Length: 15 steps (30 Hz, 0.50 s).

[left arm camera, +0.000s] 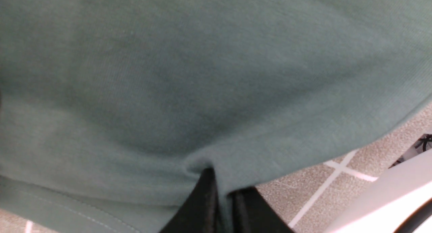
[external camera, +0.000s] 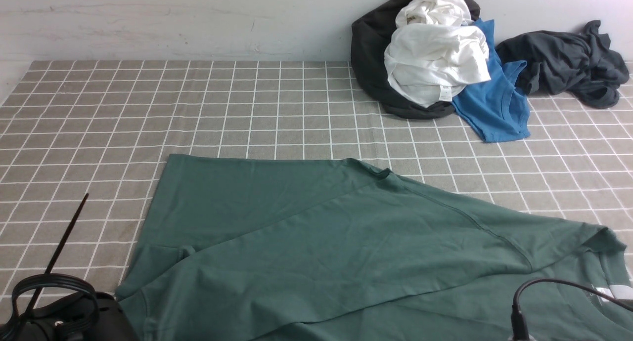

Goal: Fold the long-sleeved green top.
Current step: Use both arms simultaneously to clamp the lower edge of the clothing fabric

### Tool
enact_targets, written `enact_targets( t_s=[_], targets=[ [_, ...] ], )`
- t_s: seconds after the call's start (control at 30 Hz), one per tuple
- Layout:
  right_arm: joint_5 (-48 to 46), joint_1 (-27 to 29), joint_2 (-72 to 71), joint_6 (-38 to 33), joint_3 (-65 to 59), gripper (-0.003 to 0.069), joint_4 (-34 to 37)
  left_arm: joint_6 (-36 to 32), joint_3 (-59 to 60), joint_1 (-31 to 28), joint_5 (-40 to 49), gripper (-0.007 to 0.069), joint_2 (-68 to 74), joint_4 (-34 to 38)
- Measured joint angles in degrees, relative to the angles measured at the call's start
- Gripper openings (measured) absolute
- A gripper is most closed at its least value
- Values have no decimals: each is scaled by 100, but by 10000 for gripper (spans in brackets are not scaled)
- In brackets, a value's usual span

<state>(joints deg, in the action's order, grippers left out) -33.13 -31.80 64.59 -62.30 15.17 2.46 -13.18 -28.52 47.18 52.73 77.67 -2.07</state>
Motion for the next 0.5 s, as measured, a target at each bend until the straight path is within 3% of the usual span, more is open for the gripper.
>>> enact_targets(
  t_s=[0.23, 0.3, 0.5],
  targets=[
    [44, -10, -323, -5, -6, 36, -66, 117, 0, 0, 89, 2, 0, -5],
    [-172, -10, -608, 45, 74, 4, -76, 158, -13, 0, 222, 2, -88, -12],
    [-874, -10, -935, 492, 726, 1, -310, 315, -436, -31, 515, 2, -634, -163]
  ],
)
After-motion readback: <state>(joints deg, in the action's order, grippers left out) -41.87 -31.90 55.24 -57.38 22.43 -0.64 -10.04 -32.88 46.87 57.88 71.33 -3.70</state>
